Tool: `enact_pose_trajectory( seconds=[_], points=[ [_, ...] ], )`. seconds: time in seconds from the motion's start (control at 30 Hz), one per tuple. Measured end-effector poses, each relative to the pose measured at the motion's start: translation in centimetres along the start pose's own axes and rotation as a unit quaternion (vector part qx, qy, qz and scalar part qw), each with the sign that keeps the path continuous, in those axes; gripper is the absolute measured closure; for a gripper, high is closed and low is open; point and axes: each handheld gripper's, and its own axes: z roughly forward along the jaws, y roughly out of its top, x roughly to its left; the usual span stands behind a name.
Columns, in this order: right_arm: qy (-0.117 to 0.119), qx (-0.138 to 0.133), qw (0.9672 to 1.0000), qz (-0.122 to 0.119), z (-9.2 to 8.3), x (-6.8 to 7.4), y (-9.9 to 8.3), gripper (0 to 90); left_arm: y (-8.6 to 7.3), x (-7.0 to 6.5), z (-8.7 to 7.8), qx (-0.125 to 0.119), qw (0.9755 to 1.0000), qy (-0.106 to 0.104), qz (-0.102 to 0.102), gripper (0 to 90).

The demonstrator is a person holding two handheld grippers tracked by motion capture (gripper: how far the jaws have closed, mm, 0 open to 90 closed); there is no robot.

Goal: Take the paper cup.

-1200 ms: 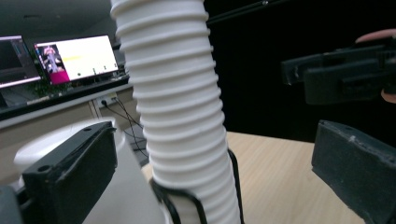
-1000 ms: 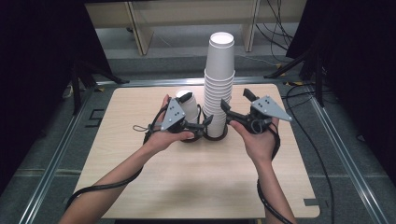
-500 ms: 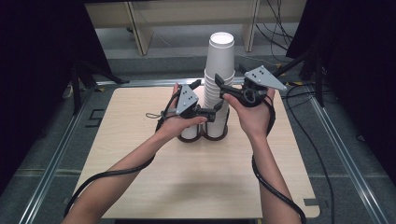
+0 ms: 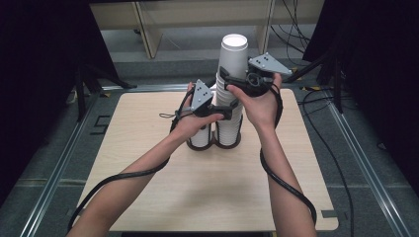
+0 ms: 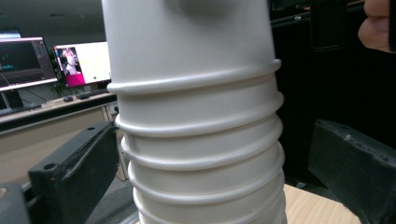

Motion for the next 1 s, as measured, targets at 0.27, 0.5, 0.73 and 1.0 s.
enact_pose_trajectory(
  seconds=[0.27,0.5,0.73,1.0],
  points=[
    [-0.003,0.007,1.0000,0.000,1.2,0.0,-0.1,8.5,-0.2,0.3,0.5,0.003,0.9999,0.002,-0.012,6.6],
    [-0.005,0.002,1.0000,0.006,1.2,0.0,-0.1,13.5,-0.2,0.3,0.6,0.005,0.9999,0.000,-0.014,6.3],
    [-0.006,-0.009,0.9999,0.004,1.1,0.0,0.2,14.8,-0.1,0.3,0.6,0.006,0.9999,0.002,-0.009,6.3],
    [-0.005,-0.026,0.9997,0.000,0.9,0.0,0.9,15.8,-0.1,0.3,0.6,0.005,0.9999,0.004,-0.008,6.3]
  ],
)
